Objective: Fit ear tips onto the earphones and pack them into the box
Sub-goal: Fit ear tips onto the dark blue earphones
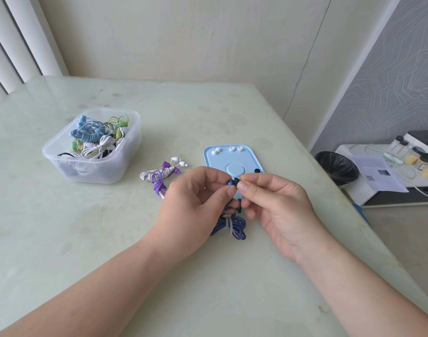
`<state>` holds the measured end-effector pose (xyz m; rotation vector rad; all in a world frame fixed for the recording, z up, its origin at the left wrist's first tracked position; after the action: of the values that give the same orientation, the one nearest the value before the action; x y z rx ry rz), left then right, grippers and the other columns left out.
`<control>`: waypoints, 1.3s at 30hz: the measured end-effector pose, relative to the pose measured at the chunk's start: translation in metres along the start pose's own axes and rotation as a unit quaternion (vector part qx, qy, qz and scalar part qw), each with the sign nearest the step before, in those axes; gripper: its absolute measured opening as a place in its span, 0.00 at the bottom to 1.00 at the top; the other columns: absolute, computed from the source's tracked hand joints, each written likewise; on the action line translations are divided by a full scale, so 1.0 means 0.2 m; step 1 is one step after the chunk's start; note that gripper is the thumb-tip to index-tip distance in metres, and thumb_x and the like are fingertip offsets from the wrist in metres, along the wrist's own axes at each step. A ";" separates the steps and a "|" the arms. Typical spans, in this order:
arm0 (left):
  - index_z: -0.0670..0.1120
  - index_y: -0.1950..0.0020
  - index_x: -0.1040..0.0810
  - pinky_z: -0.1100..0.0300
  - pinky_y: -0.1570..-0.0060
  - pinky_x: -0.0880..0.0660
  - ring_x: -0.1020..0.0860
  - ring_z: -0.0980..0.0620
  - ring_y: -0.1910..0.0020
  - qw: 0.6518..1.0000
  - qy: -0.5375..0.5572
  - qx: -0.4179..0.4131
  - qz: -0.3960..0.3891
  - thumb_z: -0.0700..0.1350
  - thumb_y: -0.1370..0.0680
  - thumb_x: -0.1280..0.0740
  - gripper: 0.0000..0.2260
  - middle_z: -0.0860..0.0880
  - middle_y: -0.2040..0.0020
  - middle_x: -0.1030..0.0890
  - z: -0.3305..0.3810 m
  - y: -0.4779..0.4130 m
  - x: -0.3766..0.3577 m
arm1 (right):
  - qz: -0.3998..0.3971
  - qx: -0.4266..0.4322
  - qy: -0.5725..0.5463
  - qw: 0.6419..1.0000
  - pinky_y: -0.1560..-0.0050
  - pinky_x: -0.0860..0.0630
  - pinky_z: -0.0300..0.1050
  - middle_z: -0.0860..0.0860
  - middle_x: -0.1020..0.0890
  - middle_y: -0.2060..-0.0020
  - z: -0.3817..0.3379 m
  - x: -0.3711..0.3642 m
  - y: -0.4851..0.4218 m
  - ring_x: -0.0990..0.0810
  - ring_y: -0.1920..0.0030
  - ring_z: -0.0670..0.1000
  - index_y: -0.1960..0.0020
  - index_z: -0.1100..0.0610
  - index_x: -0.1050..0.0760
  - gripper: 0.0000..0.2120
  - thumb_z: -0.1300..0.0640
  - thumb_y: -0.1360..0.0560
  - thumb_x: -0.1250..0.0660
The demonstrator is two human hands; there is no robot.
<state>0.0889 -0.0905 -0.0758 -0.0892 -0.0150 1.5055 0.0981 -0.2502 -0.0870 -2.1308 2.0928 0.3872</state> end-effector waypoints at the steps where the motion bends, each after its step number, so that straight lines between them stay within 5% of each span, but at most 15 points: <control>1: 0.43 0.49 0.18 0.57 0.56 0.16 0.13 0.46 0.57 1.000 0.008 0.004 -0.001 0.36 0.21 0.28 0.03 0.44 0.57 0.13 0.00 0.00 0.00 | -0.001 0.001 -0.005 1.000 0.67 0.29 0.44 0.57 0.20 0.67 0.00 0.00 0.00 0.23 0.66 0.52 0.54 0.61 0.15 0.07 0.64 0.31 0.24; 9: 0.39 0.48 0.19 0.55 0.56 0.16 0.13 0.45 0.57 1.000 0.011 0.011 -0.025 0.38 0.21 0.28 0.03 0.41 0.58 0.13 -0.01 -0.01 0.00 | 0.028 0.100 0.121 0.987 0.64 0.23 0.43 0.56 0.14 0.65 -0.06 0.01 0.03 0.19 0.66 0.52 0.51 0.60 0.14 0.06 0.67 0.25 0.27; 22: 0.42 0.49 0.18 0.55 0.56 0.16 0.13 0.46 0.58 0.999 0.005 0.012 -0.040 0.37 0.20 0.29 0.01 0.43 0.59 0.13 -0.01 -0.01 -0.01 | -0.012 0.046 0.037 0.998 0.63 0.24 0.46 0.61 0.16 0.64 -0.07 0.00 0.01 0.18 0.64 0.57 0.58 0.57 0.14 0.06 0.60 0.35 0.23; 39: 0.43 0.52 0.18 0.58 0.59 0.17 0.14 0.49 0.63 0.999 0.004 0.022 -0.045 0.38 0.21 0.28 0.01 0.44 0.61 0.14 -0.01 0.00 -0.02 | -0.061 0.000 0.028 0.998 0.64 0.23 0.43 0.59 0.16 0.60 -0.02 0.00 -0.02 0.19 0.63 0.54 0.51 0.63 0.19 0.09 0.62 0.31 0.28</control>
<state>0.0894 -0.0953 -0.0768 -0.0586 0.0205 1.4154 0.1028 -0.2515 -0.0833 -2.2804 1.9776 0.3162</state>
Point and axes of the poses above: each hand's wrist, its own y-axis away from the middle knuckle, its own x-axis out of the back of the hand, z = x × y, the point moved 8 cm from there along -y, towards the middle knuckle
